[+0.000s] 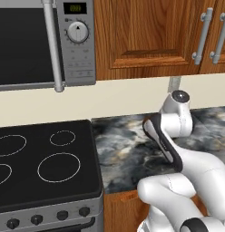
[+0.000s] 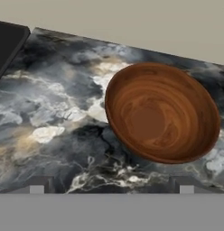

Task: Pick the cup and bowl from the counter and place them on the counter next to the sink.

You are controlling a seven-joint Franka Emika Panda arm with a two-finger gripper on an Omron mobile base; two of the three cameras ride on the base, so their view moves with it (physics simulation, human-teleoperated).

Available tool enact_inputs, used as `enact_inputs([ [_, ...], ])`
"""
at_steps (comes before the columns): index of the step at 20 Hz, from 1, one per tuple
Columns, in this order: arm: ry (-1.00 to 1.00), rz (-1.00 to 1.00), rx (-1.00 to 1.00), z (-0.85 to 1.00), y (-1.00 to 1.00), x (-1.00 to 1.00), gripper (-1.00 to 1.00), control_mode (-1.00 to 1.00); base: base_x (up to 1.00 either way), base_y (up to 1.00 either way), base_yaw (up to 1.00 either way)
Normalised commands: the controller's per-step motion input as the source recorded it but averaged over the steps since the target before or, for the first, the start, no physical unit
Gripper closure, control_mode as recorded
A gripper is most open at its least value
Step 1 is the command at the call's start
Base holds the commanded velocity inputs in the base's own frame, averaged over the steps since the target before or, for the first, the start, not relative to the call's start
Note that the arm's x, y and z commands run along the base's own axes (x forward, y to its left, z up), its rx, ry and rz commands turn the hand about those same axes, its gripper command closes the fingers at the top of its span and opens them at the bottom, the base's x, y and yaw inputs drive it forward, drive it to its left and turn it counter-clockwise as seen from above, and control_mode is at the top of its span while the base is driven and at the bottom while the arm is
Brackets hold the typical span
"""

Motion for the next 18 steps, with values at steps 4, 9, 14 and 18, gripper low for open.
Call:
enact_inputs([
  [4, 0.0, 0.0, 0.0, -0.18, 0.0, 0.22, -1.0, -1.0, 0.0, 0.0, 0.0],
  [9, 0.0, 0.0, 0.0, -0.28, 0.0, 0.32, -1.0, -1.0, 0.0, 0.0, 0.0],
  [14, 0.0, 0.0, 0.0, -0.22, 0.0, 0.42, -1.0, -1.0, 0.0, 0.0, 0.0],
  [18, 0.0, 0.0, 0.0, -0.1, 0.0, 0.33, -1.0, -1.0, 0.0, 0.0, 0.0],
])
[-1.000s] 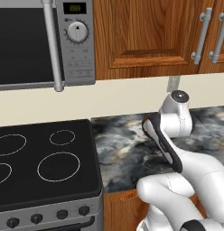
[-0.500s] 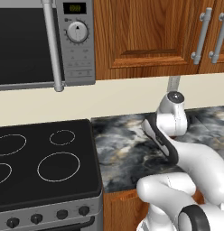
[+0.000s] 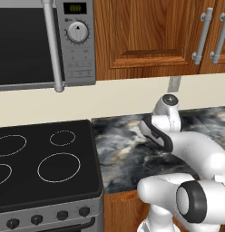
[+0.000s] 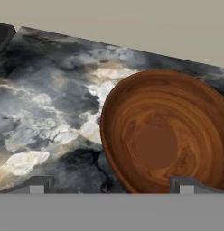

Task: Pick the cup and bowl from the counter and place them on the counter next to the sink.

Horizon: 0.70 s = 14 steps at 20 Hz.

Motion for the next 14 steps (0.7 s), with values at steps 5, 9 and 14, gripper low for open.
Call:
enact_inputs([
  [5, 0.0, 0.0, 0.0, -0.06, 0.0, 0.26, -1.0, -1.0, 0.0, 0.0, 0.0],
  [9, 0.0, 0.0, 0.0, -0.18, 0.0, 0.13, -1.0, -1.0, 0.0, 0.0, 0.0],
  [14, 0.0, 0.0, 0.0, -0.27, 0.0, 0.06, -1.0, -1.0, 0.0, 0.0, 0.0],
])
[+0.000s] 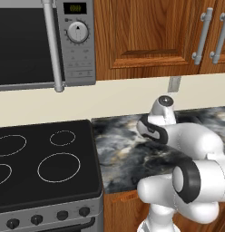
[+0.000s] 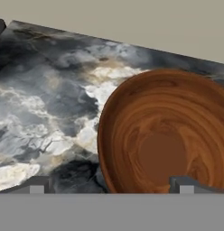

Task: Pick the cup and bowl from the counter and place them on the counter next to the sink.

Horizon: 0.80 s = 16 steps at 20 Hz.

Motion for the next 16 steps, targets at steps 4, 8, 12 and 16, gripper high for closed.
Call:
enact_inputs([
  [4, 0.0, 0.0, 0.0, -0.31, 0.0, 0.09, -1.0, -1.0, 0.0, 0.0, 0.0],
  [8, 0.0, 0.0, 0.0, -0.28, 0.0, 0.15, -1.0, -1.0, 0.0, 0.0, 0.0],
  [12, 0.0, 0.0, 0.0, -0.26, 0.0, 0.2, -1.0, -1.0, 0.0, 0.0, 0.0],
  [16, 0.0, 0.0, 0.0, -0.24, 0.0, 0.23, -1.0, -1.0, 0.0, 0.0, 0.0],
])
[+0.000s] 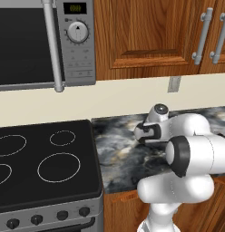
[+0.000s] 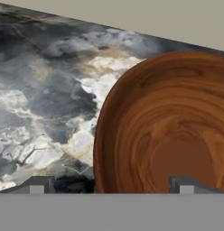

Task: Pick the cup and bowl from the counter and place them on the counter next to the sink.

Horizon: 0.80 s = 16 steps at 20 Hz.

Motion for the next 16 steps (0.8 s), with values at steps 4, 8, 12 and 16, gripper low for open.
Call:
enact_inputs([
  [4, 0.0, 0.0, 0.0, -0.26, 0.0, 0.2, -1.0, -1.0, 0.0, 0.0, 0.0],
  [8, 0.0, 0.0, 0.0, -0.23, 0.0, 0.1, -1.0, -1.0, 0.0, 0.0, 0.0],
  [12, 0.0, 0.0, 0.0, 0.0, 0.0, 0.0, -1.0, -1.0, 0.0, 0.0, 0.0],
  [16, 0.0, 0.0, 0.0, 0.0, 0.0, 0.0, 1.0, -1.0, 0.0, 0.0, 0.0],
])
